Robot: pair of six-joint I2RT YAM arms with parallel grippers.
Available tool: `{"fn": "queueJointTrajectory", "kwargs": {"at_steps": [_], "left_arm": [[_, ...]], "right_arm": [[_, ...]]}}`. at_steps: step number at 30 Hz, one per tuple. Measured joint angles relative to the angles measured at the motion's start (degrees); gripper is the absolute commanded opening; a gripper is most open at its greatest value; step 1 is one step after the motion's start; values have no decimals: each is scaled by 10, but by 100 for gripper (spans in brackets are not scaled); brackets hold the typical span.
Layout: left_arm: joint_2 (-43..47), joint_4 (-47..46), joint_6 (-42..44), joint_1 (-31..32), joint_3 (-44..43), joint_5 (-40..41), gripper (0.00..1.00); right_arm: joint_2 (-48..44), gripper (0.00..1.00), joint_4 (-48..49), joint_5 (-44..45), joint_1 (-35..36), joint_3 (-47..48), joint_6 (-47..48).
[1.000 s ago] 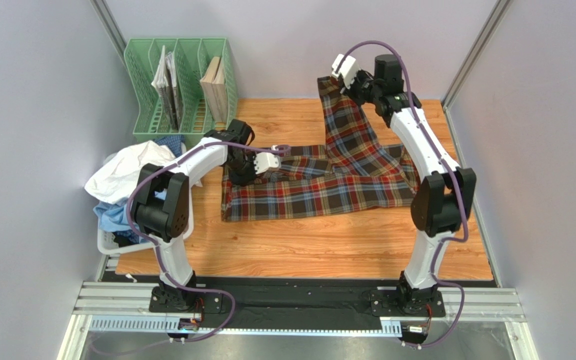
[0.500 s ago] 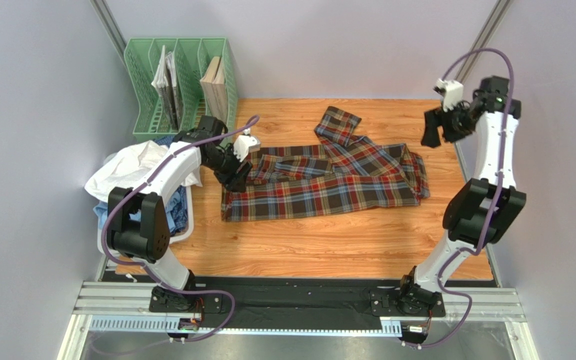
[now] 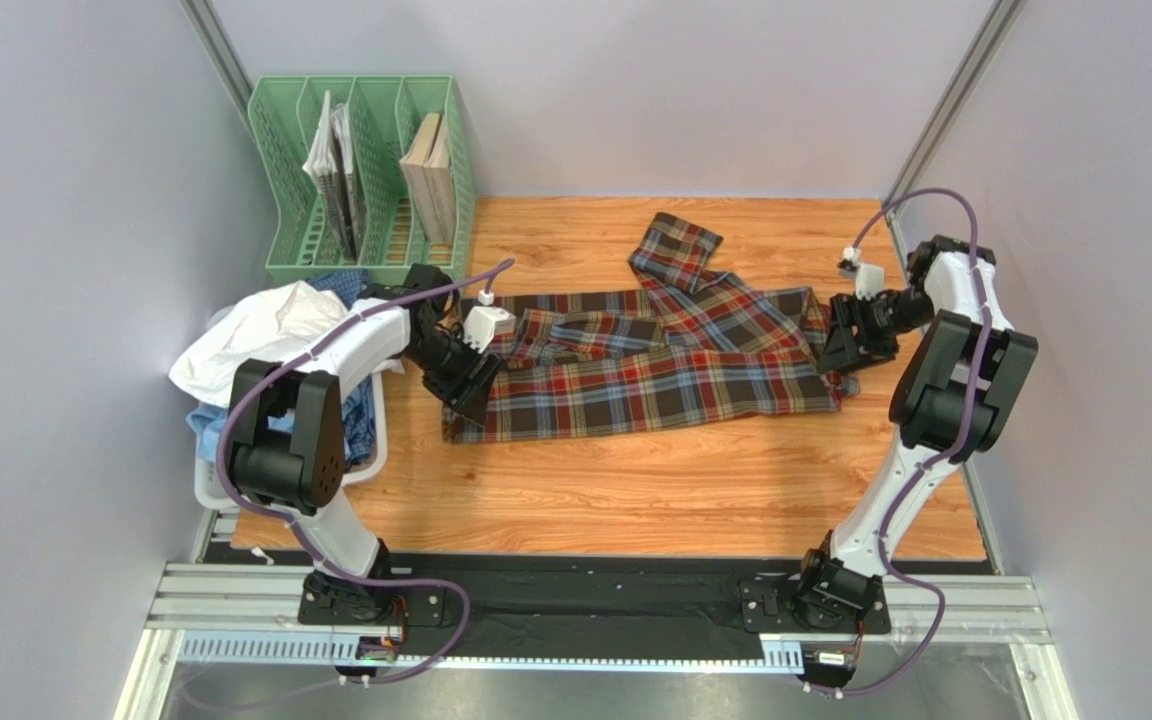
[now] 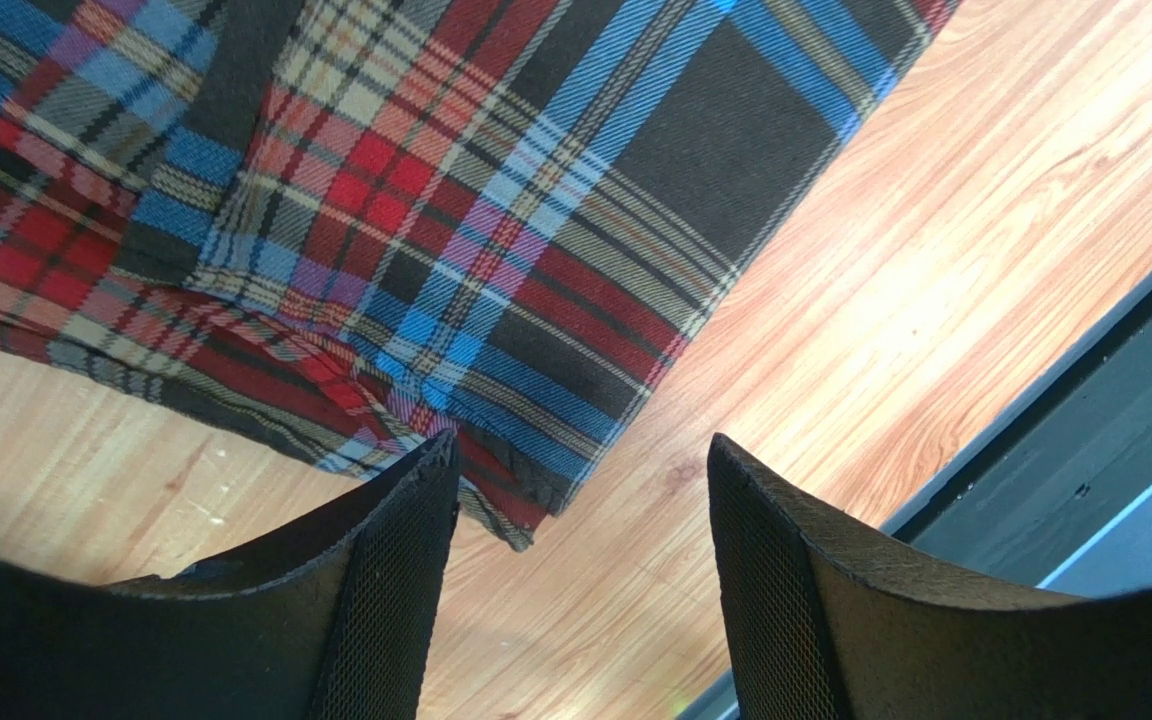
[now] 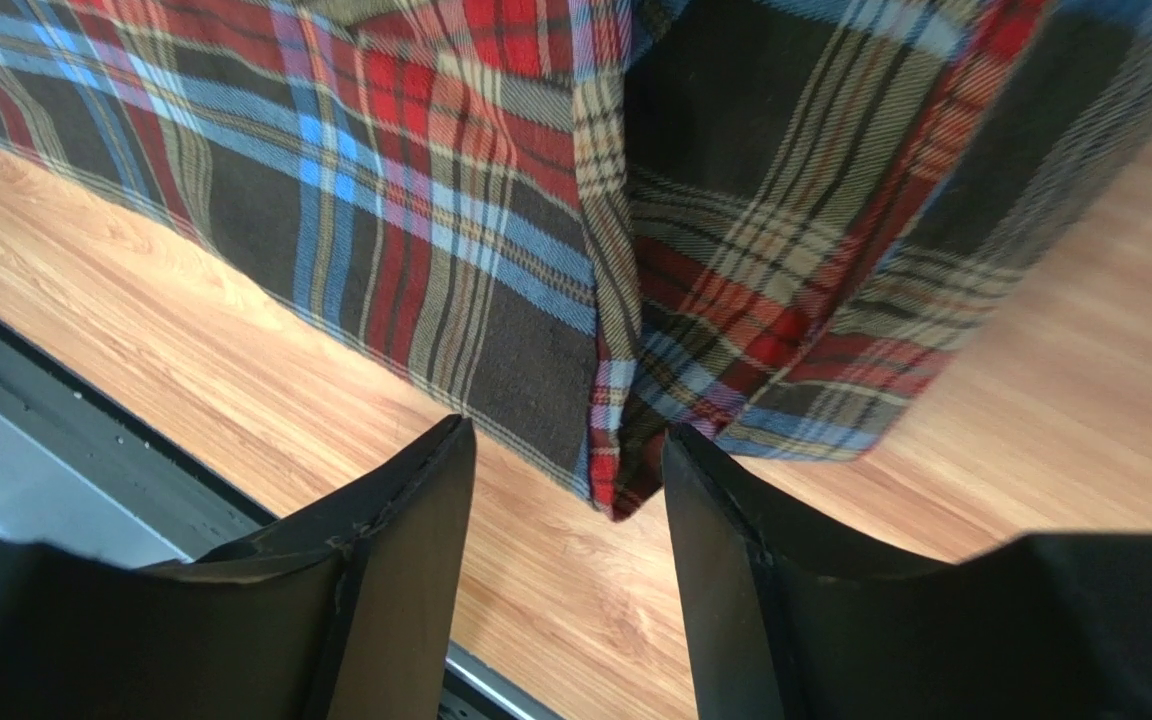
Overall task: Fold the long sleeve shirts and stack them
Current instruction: Fold the shirt
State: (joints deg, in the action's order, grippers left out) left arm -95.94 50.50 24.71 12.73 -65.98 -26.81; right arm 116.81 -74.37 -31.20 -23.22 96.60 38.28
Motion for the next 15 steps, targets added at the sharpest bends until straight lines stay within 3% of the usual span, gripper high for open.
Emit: {"fn": "queueJointTrajectory", "kwargs": {"at_steps": [10,13,15], "left_arm": [[-55,12,-22,-24,2,-17,66],[-60,16,-26,-27,3,-18,65],[-60,16,-27,-27,7,-17,63]], "right_arm": [[0,48,25,17,0,-116,-1],[0,36,32,23,0,-125,1],[0,23,38,24,0,-127,1]]}}
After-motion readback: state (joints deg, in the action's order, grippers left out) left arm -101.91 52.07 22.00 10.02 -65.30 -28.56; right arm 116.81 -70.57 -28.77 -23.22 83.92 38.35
